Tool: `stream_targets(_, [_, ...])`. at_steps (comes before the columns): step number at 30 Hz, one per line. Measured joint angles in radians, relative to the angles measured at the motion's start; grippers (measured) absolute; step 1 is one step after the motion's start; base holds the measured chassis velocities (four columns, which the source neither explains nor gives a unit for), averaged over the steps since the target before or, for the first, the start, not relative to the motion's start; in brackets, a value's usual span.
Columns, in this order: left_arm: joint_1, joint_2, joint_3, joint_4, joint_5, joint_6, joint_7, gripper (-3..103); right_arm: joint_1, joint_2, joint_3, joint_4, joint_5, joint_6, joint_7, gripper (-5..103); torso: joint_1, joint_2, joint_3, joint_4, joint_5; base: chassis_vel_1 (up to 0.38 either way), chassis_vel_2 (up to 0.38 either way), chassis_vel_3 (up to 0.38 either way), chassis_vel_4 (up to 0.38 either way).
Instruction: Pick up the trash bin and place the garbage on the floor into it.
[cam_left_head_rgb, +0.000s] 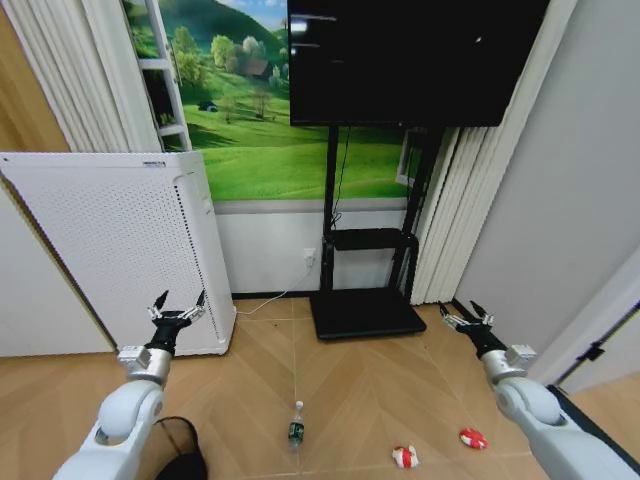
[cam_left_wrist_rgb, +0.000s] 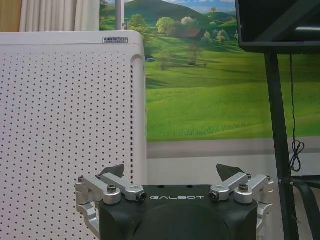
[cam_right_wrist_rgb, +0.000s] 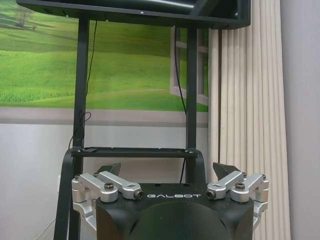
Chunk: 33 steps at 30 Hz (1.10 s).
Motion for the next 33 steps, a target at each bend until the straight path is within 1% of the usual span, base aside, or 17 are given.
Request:
stream_targets(9, [0.030,-0.010,-0.004,-0.022,0.001,0.009,-0.010,100,-0.013,0.006,0.003,0.009,-0.003,0.005,-0.010,100,-0.012,-0.040,-0.028,0.0001,0.0000,0.000,0.000,0.000,0.000])
stream_targets(14, [0.045,-0.008,-0.004,-0.045,-0.032,0.023,-0.013,100,-0.016,0.008,0.003,0.005,-0.004,0.010,-0.018,100,-0.017,-0.052,-0.035,0.0000,0.0000,0.000,0.000,0.000,0.000])
stream_targets(17, [0.064,-0.005,-0.012,-0.060,-0.037,0.031,-0.015,100,-0.019,0.009,0.003,0.005,-0.004,0.011,-0.021,100,-0.018,-0.055,-0.037,-0.0001,0.0000,0.000,0.000,0.000,0.000])
stream_targets(19, [0.106,-0.005,-0.032,-0.087,-0.054,0.059,-0.041,100,-0.024,0.009,0.003,0.003,-0.006,0.012,-0.024,100,-0.019,-0.055,-0.037,-0.0002,-0.0001,0.000,0.000,0.000,0.000])
stream_targets(20, [0.106,-0.005,-0.032,-0.087,-0.054,0.059,-0.041,100,-0.024,0.009,0.003,0.003,-0.006,0.012,-0.024,100,-0.019,-0.055,-0.037,-0.0002,-0.0001,0.000,0.000,0.000,0.000])
stream_targets(21, [0.140,-0.007,-0.048,-0.109,-0.073,0.085,-0.070,100,-0.027,0.009,0.003,-0.005,-0.010,0.016,-0.029,100,-0.019,-0.055,-0.037,0.0000,-0.0002,0.000,0.000,0.000,0.000])
stream_targets(22, [0.180,-0.011,-0.067,-0.136,-0.093,0.128,-0.114,100,-0.032,0.012,0.003,-0.016,-0.016,0.019,-0.035,100,-0.019,-0.055,-0.037,0.0000,-0.0001,0.000,0.000,0.000,0.000])
stream_targets(23, [0.180,-0.011,-0.067,-0.136,-0.093,0.128,-0.114,100,-0.032,0.012,0.003,-0.016,-0.016,0.019,-0.035,100,-0.019,-0.055,-0.037,0.0000,-0.0001,0.000,0.000,0.000,0.000])
stream_targets(25, [0.303,-0.028,-0.104,-0.211,-0.118,0.229,-0.226,100,-0.049,0.024,0.002,-0.052,-0.041,0.033,-0.058,100,-0.019,-0.054,-0.036,0.0001,0.0000,0.000,0.000,0.000,0.000])
stream_targets(26, [0.303,-0.028,-0.104,-0.211,-0.118,0.229,-0.226,100,-0.049,0.024,0.002,-0.052,-0.041,0.033,-0.058,100,-0.019,-0.054,-0.036,0.0001,0.0000,0.000,0.000,0.000,0.000])
stream_targets(27, [0.353,-0.037,-0.112,-0.231,-0.119,0.249,-0.247,100,-0.056,0.032,0.002,-0.070,-0.054,0.043,-0.068,100,-0.018,-0.053,-0.035,0.0002,0.0000,0.000,0.000,0.000,0.000])
stream_targets(28, [0.423,-0.053,-0.121,-0.250,-0.112,0.263,-0.254,100,-0.067,0.050,0.003,-0.103,-0.078,0.055,-0.081,100,-0.018,-0.052,-0.035,0.0004,-0.0001,0.000,0.000,0.000,0.000])
stream_targets(29, [0.423,-0.053,-0.121,-0.250,-0.112,0.263,-0.254,100,-0.067,0.050,0.003,-0.103,-0.078,0.055,-0.081,100,-0.018,-0.052,-0.035,0.0004,-0.0001,0.000,0.000,0.000,0.000])
stream_targets(31, [0.503,-0.072,-0.123,-0.257,-0.107,0.269,-0.249,100,-0.083,0.087,0.009,-0.147,-0.117,0.067,-0.084,100,-0.018,-0.051,-0.034,-0.0001,0.0004,0.000,0.000,0.000,0.000])
stream_targets(32, [0.503,-0.072,-0.123,-0.257,-0.107,0.269,-0.249,100,-0.083,0.087,0.009,-0.147,-0.117,0.067,-0.084,100,-0.018,-0.051,-0.034,-0.0001,0.0004,0.000,0.000,0.000,0.000])
stream_targets(33, [0.534,-0.083,-0.126,-0.258,-0.113,0.271,-0.246,100,-0.086,0.105,0.009,-0.165,-0.136,0.070,-0.084,100,-0.017,-0.051,-0.033,-0.0004,0.0002,0.000,0.000,0.000,0.000])
